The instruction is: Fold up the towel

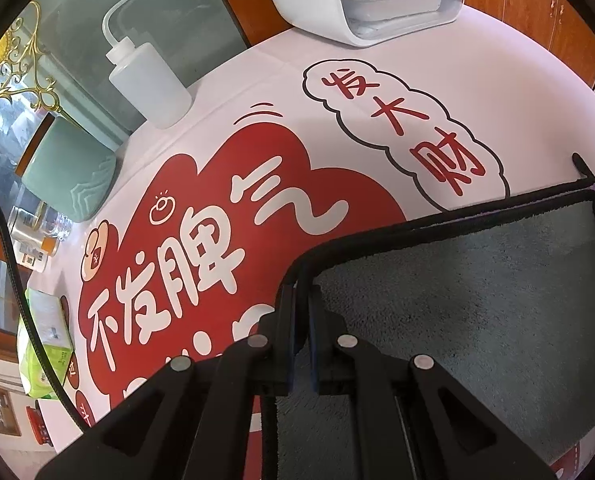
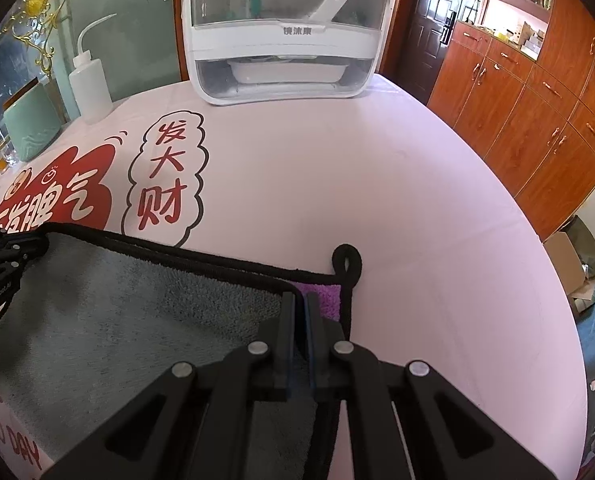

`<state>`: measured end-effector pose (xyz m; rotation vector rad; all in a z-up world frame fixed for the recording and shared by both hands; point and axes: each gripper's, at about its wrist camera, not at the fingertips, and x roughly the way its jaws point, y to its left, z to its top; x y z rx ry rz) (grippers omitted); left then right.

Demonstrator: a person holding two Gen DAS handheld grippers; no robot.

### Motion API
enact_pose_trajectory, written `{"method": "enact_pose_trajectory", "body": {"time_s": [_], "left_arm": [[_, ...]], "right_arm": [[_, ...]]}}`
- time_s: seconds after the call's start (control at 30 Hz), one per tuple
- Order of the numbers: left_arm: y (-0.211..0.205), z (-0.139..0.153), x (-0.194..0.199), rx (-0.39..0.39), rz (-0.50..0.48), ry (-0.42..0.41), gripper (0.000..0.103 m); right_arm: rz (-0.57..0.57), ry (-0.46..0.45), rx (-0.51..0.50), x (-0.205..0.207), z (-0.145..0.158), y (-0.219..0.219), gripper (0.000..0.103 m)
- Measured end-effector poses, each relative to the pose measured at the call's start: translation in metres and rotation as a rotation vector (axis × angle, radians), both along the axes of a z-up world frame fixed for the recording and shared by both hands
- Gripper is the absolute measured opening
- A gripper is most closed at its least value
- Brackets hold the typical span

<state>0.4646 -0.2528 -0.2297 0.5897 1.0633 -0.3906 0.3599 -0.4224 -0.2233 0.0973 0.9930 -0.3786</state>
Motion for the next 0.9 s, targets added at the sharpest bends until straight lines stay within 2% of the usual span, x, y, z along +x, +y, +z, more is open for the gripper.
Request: {"method": "enact_pose_trajectory", "body": {"time_s": [0.3,0.37,0.43,0.47,0.5,0.53,0.6,0.7,0.9], "left_arm": [[-0.001,0.000,-0.002,0.006,-0.010,-0.025,0.007],[0.000,0.000,-0.002,0.010,-0.007,-0.035,0.014],[0.002,0.002,-0.002,0.008,0.005,-0.048,0.030],[0.003,0.003,-0.001,0.001,0.011,-0.049,0.033],[0.004,0.004,-0.001,-0.005,0.016,-0.047,0.046],[0.006,0.006,-0.001,-0.015,0.024,-0.045,0.063],[0.010,0.012,-0.002,-0.042,0.036,-0.058,0.076],[0.011,0.021,-0.006,-0.062,0.037,-0.077,0.083],[0.011,0.039,-0.021,-0.096,0.034,-0.077,0.085]], "right_arm": [[-0.007,0.016,-0.008,0.004,-0.004,0.000,0.005],[-0.007,0.018,-0.011,0.004,-0.004,0.001,0.005],[-0.007,0.025,-0.016,0.004,-0.003,0.002,0.007],[-0.009,0.026,-0.016,0.004,-0.002,0.003,0.008],[-0.009,0.022,-0.014,0.003,-0.001,0.003,0.013],[-0.011,0.014,-0.014,0.002,0.001,0.003,0.019],[-0.013,-0.006,-0.025,-0.001,0.007,0.004,0.028],[-0.010,-0.032,-0.043,-0.005,0.016,0.008,0.038],[0.003,-0.059,-0.035,-0.015,0.035,0.016,0.040]]}}
